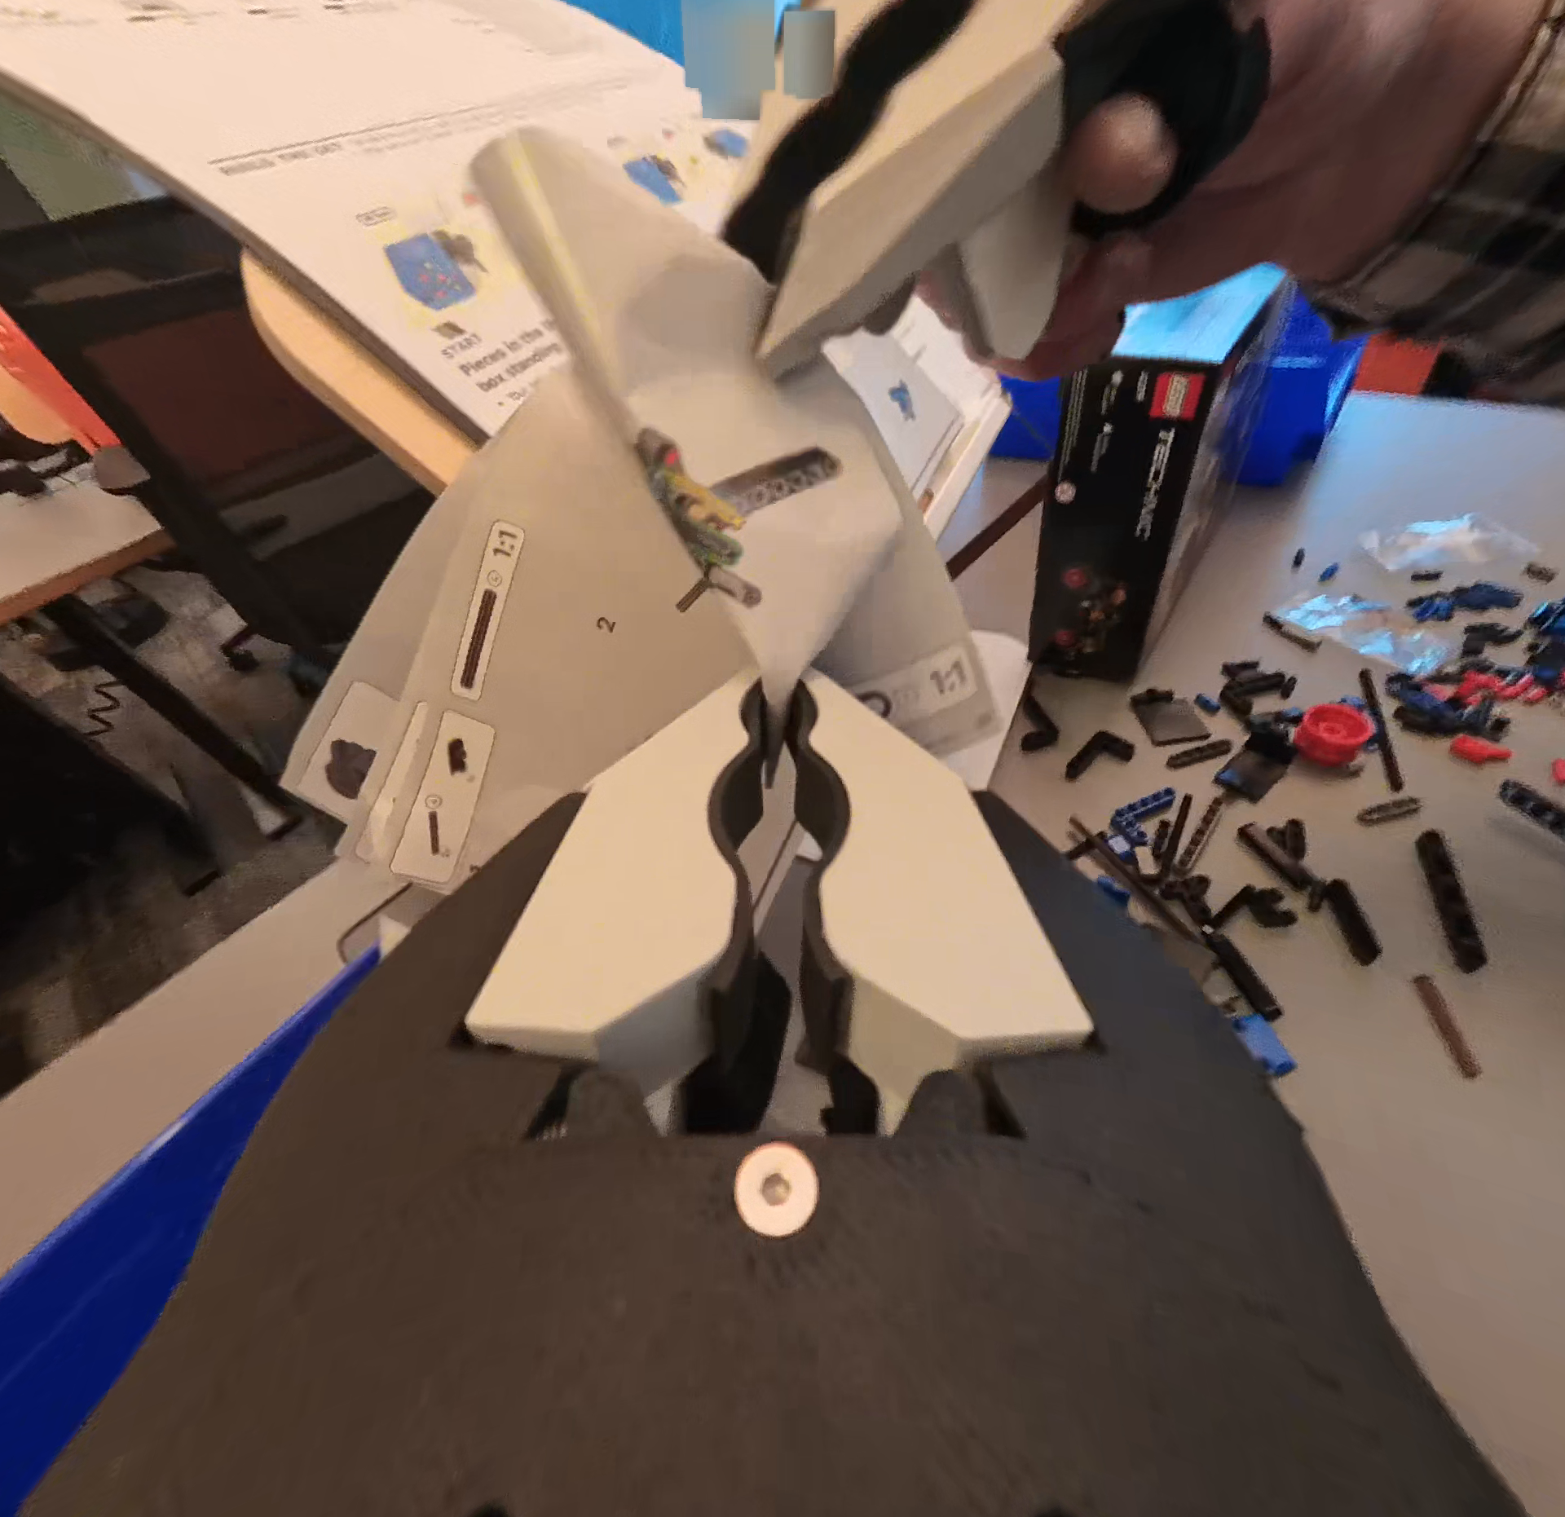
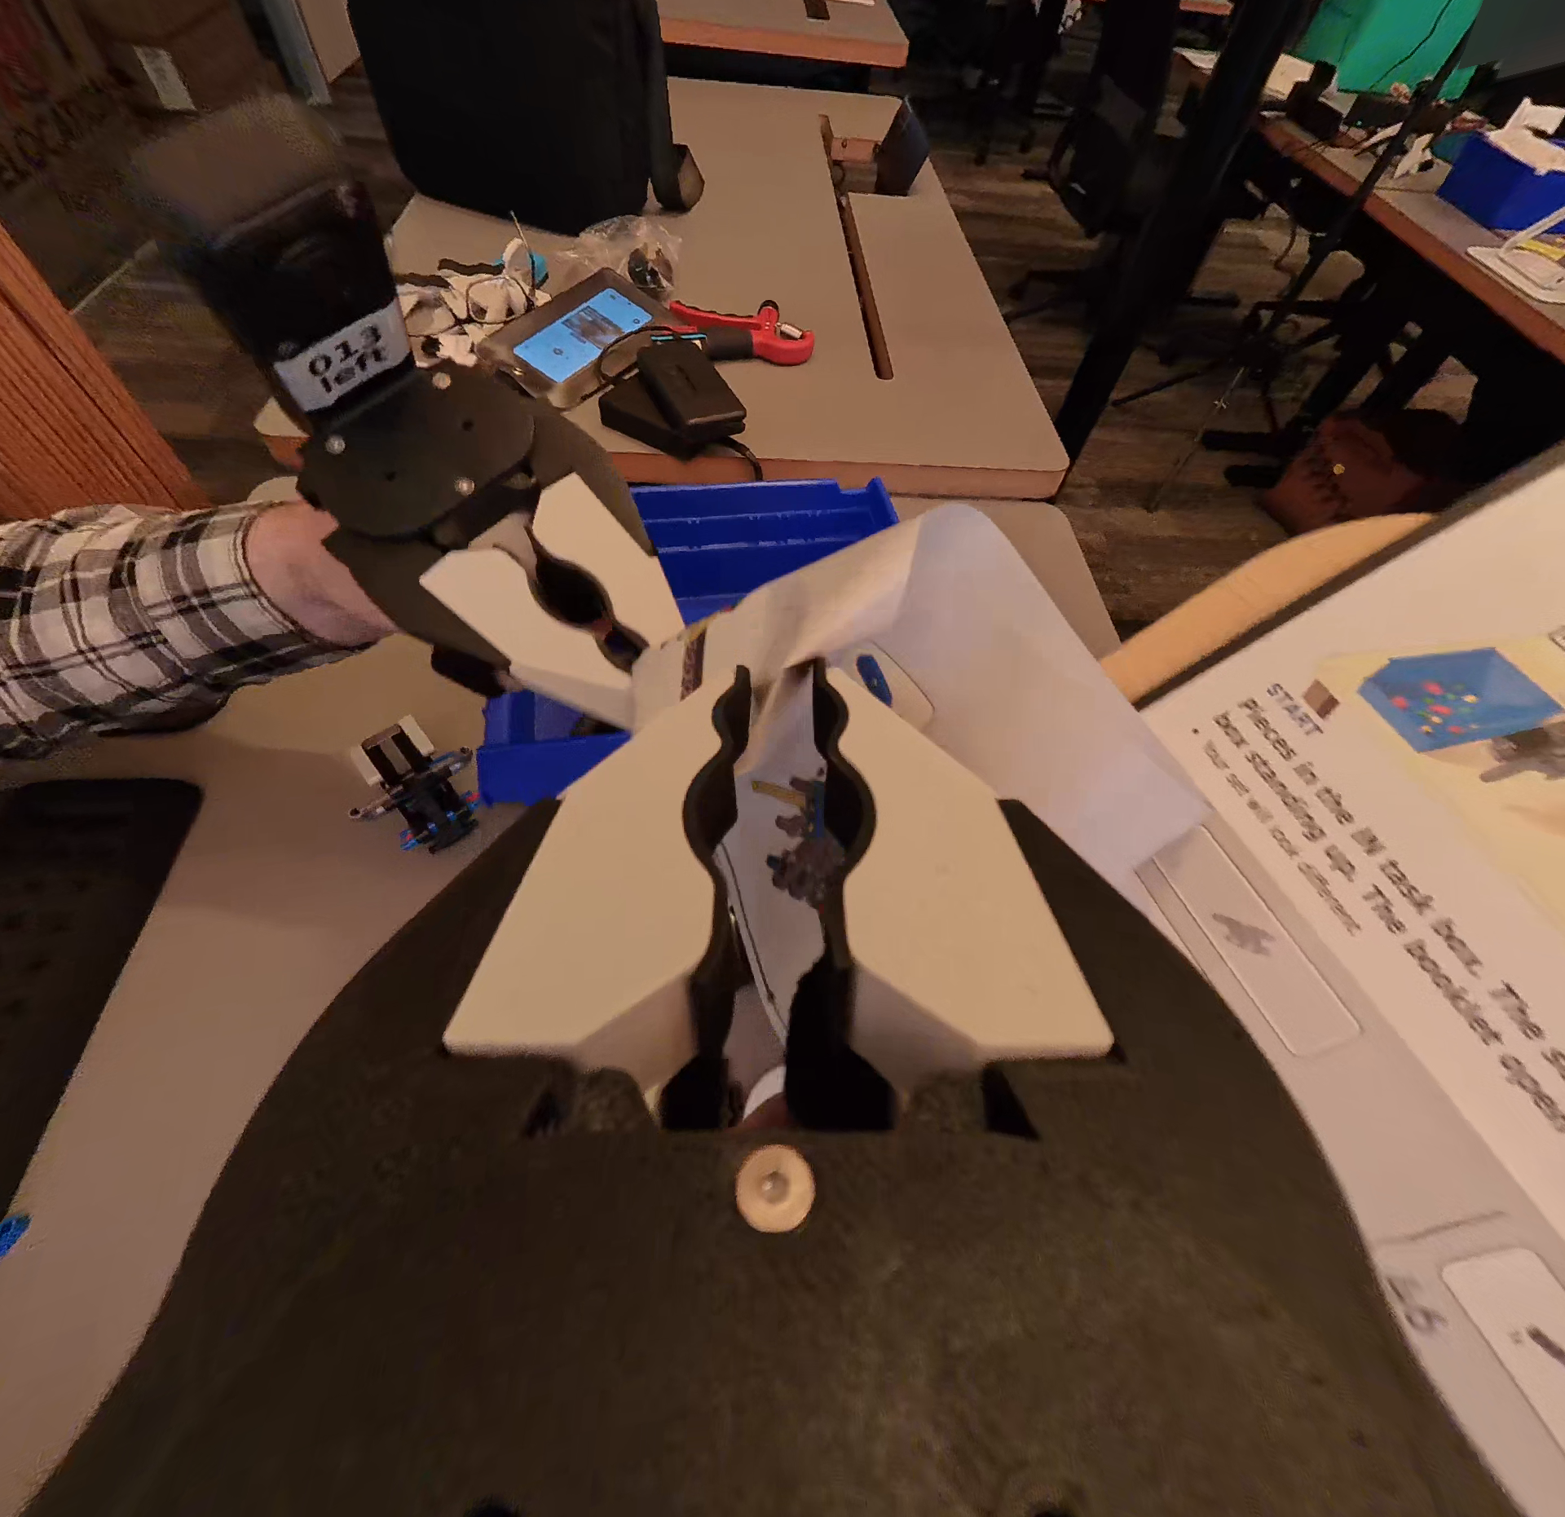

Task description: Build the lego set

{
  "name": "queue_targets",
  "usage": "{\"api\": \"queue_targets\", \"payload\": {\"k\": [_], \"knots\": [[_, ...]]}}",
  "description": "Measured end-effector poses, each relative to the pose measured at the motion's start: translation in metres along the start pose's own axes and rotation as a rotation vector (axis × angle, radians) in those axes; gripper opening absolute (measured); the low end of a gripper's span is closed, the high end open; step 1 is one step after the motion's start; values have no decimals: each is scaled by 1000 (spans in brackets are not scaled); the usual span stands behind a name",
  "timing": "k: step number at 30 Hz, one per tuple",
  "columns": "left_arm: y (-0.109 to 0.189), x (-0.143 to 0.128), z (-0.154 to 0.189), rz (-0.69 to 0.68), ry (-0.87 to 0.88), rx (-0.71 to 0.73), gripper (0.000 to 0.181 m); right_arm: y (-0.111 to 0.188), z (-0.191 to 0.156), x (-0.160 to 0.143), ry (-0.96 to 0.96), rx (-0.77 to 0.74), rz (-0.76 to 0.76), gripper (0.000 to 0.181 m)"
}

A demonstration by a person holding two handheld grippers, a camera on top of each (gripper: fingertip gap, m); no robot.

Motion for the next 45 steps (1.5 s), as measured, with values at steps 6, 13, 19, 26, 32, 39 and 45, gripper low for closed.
{"api": "queue_targets", "payload": {"k": [6, 13, 19, 26, 32, 39, 45], "knots": [[-7, 0, -9, 9, 87, -10, 0, 29, 15, -18, 76, -187, -97, 0], [-51, 30, 17, -10, 51, -100, 0, 85, -25, 0, 325, -483, -103, 25], [-48, 16, 1, -27, 165, -64, 0, 95, -57, 0, 427, -474, -153, 19], [-11, -19, -20, -10, 305, -54, 5, 20, -33, -35, 378, -461, -294, 26], [15, -25, -25, 66, 329, -148, 61, -36, -14, -71, 423, -440, -354, 28], [4, -36, -44, -14, 349, -119, 47, -39, -7, -76, 350, -375, -285, 24], [-1, -51, -63, -54, 332, -5, 0, -37, -10, -76, 350, -351, -258, 29]]}}
Point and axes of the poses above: each gripper's, where its closed fingertips meet, y back along the fingers, x out of its top, z = x × y across the jaws, the point moved 6 cm from there along y, back along the fingers, and after that the axes turned 8 degrees about -z, right-handed, at the moved point
